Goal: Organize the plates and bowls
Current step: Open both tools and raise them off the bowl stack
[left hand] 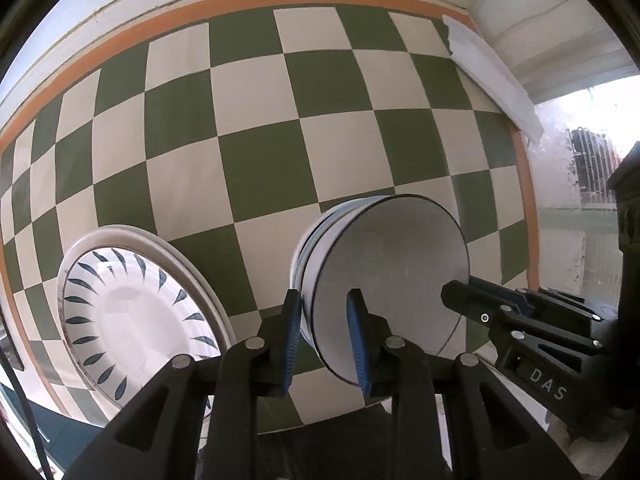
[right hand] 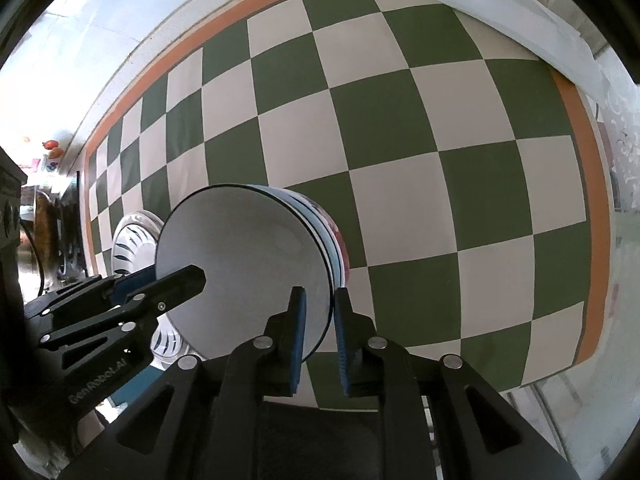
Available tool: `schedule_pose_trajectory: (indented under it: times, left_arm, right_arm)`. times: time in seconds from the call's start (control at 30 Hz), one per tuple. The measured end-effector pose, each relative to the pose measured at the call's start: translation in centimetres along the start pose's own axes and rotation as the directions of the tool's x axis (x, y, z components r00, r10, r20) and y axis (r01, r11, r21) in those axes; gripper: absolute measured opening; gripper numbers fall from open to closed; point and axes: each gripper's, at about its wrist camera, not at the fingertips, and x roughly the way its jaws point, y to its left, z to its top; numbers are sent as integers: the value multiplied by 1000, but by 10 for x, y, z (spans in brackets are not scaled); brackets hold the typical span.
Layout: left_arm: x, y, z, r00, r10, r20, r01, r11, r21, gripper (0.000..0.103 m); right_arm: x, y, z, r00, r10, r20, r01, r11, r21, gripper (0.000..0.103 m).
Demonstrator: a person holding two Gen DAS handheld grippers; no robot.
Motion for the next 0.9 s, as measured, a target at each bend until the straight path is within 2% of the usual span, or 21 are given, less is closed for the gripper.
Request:
schedule_pose_trajectory:
  times: [0.1, 0.17, 0.23, 0.37, 0.53, 0.63, 0.73, 0.9]
  left_arm:
    - [-16, 0, -6, 999, 4, 35, -4, 1000, 14, 27]
    - [-30, 0, -12, 998, 5, 65, -6, 1000, 24, 36]
    - [-44, 0, -18, 996, 0, 93, -4, 999, 37, 39]
    - [-76, 3, -38, 987, 7, 160, -17, 998, 62, 61]
    - [-105, 4, -61, 978, 14, 210, -31, 996, 79, 64]
    - [-117, 6, -72, 974, 21, 227, -41, 996, 82, 75]
    - [-129, 7, -80, 969, 15, 248, -37, 995, 88, 90]
    - [-150, 5, -92, 957, 3, 291, -35, 994, 106, 91]
  right_arm:
    - [-8, 6, -7, 1000, -20, 21, 21, 1000, -23, 16]
    - [-18, 13, -15, 998, -51, 47, 53, 997, -49, 20]
    - [-32, 22, -26, 995, -63, 81, 69, 995, -70, 37]
    - [-61, 38, -50, 987, -69, 147, 84, 991, -99, 50]
    - [-97, 56, -80, 973, -67, 219, 95, 988, -120, 69]
    - [-111, 61, -92, 967, -64, 248, 95, 989, -115, 76]
    - [-126, 64, -103, 953, -98, 286, 131, 986, -100, 82]
    - [-147, 68, -119, 936, -129, 327, 165, 982, -87, 85]
